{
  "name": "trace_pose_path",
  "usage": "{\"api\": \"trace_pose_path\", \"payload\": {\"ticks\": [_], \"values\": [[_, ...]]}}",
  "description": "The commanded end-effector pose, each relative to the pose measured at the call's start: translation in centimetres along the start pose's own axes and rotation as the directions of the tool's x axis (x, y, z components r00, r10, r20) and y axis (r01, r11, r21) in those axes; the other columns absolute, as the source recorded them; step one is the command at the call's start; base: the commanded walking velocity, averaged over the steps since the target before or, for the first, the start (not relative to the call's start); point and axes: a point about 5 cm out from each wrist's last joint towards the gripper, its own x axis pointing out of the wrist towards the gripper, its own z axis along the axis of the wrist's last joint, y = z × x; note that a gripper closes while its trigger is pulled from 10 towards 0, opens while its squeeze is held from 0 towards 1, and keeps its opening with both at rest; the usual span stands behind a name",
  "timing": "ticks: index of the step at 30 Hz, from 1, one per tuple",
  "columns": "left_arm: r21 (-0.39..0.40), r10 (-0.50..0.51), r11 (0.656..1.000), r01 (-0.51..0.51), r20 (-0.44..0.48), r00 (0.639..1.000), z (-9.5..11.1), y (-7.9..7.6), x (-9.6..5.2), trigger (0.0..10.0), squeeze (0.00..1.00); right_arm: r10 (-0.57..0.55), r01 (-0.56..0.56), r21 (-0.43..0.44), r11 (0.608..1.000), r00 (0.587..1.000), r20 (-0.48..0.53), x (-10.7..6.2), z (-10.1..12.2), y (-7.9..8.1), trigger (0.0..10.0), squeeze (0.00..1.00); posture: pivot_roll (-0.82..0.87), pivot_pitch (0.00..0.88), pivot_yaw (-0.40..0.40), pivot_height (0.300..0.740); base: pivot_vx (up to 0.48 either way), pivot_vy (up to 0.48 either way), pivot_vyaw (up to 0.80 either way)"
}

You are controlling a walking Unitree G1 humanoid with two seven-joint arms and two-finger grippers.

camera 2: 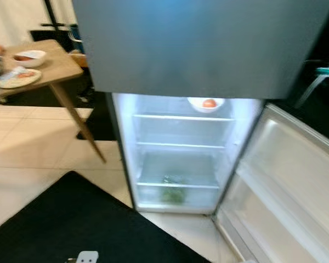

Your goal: Restocking fridge

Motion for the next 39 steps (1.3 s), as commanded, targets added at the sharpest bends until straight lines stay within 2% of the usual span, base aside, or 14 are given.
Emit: {"api": "trace_pose_path", "payload": {"ticks": [1, 16, 35, 39], "values": [[-0.002, -0.010, 1.000, 0.009, -0.061, 0.998, -1.61, -0.34, -0.20, 10.0, 0.00, 0.021, -0.021, -0.007, 1.000, 1.000, -0.013, 0.05, -0.29, 0.64, 10.0, 0.00, -0.08, 0.055, -0.031, 0.740, 0.000, 0.000, -0.70], [0.007, -0.013, 1.000, 0.014, -0.061, 0.998, -1.60, -0.40, -0.20, 10.0, 0.00, 0.021, -0.022, -0.031, 0.999, 0.999, -0.032, 0.01, -0.57, 0.50, 10.0, 0.00, -0.08, 0.053, -0.031, 0.740, 0.000, 0.000, -0.71], [0.061, -0.025, 0.998, 0.027, -0.034, 0.999, -1.12, -0.42, -0.15, 10.0, 0.00, 0.010, -0.012, -0.044, 0.999, 0.999, -0.053, -0.03, -0.87, 0.37, 10.0, 0.00, -0.08, 0.047, -0.026, 0.740, 0.000, 0.000, -0.73], [0.092, -0.014, 0.996, 0.017, -0.029, 0.999, -1.03, -0.33, -0.14, 10.0, 0.00, 0.010, -0.013, -0.049, 0.999, 0.998, -0.055, -0.01, -0.81, 0.43, 10.0, 0.00, -0.08, 0.047, -0.026, 0.740, 0.000, 0.000, -0.74]]}}
